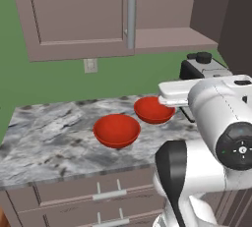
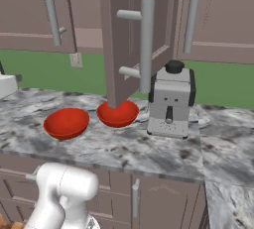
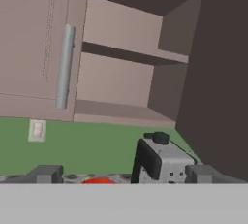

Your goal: Open the cabinet. Pick the bowls from the counter and place them in the cabinet. Then close the cabinet.

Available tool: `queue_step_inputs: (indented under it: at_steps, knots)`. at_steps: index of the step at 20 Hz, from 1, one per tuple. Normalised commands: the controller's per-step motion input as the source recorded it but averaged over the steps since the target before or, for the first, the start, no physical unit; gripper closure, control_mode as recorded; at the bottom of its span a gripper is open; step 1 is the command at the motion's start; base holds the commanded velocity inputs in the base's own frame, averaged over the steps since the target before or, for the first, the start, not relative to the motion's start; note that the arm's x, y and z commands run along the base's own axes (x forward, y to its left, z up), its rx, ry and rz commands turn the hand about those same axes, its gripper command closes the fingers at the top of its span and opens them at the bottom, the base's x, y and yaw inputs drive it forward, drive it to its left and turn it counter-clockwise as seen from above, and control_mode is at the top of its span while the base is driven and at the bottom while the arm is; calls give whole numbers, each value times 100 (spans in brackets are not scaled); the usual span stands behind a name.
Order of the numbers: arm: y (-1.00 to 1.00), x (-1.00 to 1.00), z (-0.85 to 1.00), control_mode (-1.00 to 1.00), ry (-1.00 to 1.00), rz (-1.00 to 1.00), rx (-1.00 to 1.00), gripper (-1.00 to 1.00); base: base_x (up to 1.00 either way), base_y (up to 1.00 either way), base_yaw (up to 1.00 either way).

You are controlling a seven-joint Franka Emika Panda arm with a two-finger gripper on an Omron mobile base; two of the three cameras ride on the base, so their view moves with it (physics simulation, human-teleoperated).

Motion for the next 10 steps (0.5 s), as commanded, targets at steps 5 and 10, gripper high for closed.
queue_step_inputs:
  at_steps: [5,10]
  knots:
    - [-3,3,-31,-100,-32,11,-15,-100,0,0,0]
    - [-27,7,-13,-100,-17,10,-4,-100,0,0,0]
